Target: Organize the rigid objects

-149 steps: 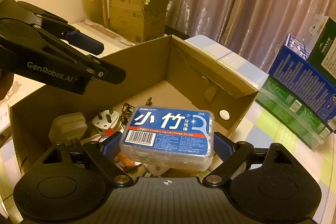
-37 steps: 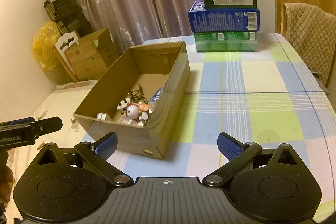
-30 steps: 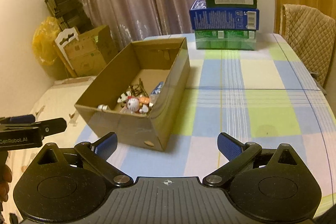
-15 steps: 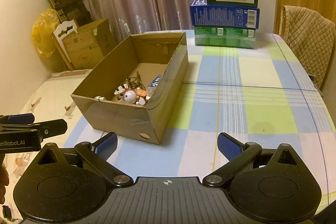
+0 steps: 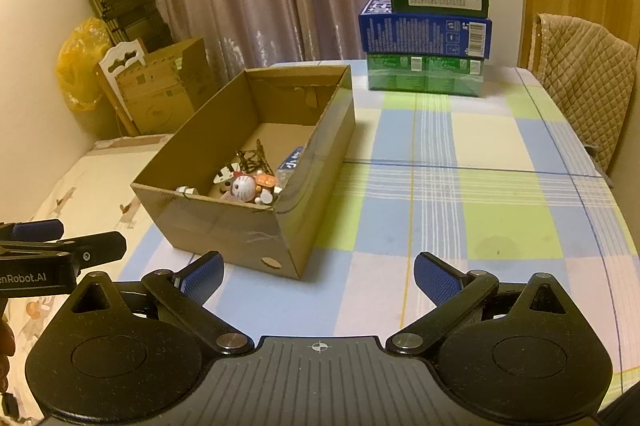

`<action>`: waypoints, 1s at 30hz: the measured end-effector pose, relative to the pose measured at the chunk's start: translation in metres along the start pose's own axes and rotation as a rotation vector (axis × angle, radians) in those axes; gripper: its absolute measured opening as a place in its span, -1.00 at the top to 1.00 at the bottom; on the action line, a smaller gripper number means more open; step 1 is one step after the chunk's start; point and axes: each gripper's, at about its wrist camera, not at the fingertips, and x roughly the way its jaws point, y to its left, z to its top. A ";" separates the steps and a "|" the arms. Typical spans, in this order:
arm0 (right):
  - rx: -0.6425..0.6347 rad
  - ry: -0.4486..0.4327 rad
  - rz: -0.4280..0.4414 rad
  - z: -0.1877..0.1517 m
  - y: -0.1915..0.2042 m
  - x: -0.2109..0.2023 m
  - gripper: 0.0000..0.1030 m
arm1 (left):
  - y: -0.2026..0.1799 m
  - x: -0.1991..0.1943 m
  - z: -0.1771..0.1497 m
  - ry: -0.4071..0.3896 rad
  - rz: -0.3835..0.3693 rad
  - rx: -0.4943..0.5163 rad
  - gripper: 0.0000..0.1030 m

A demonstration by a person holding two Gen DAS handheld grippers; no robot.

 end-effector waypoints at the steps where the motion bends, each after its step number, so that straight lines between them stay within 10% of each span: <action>1: 0.000 0.000 -0.001 0.000 0.000 0.000 -0.92 | 0.000 0.001 0.001 0.000 -0.001 0.002 -0.97; 30: 0.000 0.008 -0.001 -0.001 0.002 0.002 -0.92 | -0.004 0.000 0.000 0.002 -0.011 0.026 -0.97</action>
